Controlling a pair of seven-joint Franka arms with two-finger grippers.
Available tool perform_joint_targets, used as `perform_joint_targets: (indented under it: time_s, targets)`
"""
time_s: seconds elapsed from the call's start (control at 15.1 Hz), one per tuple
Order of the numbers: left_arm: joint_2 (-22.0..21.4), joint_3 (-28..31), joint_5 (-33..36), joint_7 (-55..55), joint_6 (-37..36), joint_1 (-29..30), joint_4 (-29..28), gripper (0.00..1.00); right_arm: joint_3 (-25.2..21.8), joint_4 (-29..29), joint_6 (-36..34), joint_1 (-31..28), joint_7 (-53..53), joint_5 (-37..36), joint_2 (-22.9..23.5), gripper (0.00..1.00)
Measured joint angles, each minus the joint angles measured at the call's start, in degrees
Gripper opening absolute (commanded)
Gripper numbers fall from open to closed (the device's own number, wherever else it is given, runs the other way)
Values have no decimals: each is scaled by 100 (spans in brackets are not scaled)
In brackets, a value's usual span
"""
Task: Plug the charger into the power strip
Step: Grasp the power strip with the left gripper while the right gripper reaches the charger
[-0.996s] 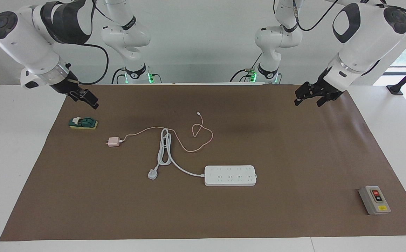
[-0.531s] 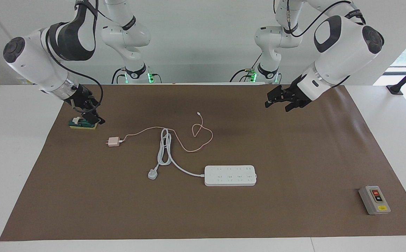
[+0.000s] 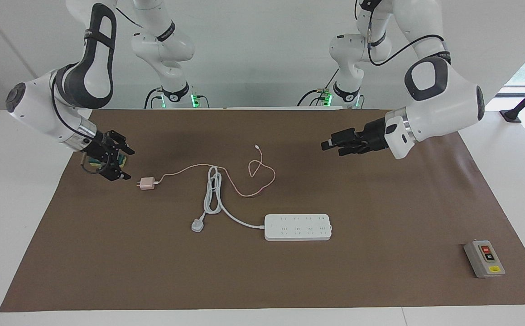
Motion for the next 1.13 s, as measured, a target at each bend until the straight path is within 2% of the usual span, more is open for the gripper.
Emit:
perform_joint_targets:
  time_s: [0.2,0.4,0.6,0.86,1.13]
  targets:
    - [253,7,-707,794,-6,214,-78,100,17,-357,446,3,-96,42,40,100]
    - [520,16,-1682,2081,-161,535,-506,100,16,-612,608,1,-591,290,211,100]
    - [705,15,-2353,2669,-402,680,-904,100,16,-740,817,0,-910,323,435,100]
    - [787,-43,-3077,3033,-639,628,-1107,100,11,-767,962,-14,-980,324,590,100]
    - [804,-60,-3626,3198,-583,198,-1311,100,6,-768,1100,-15,-1042,324,675,100]
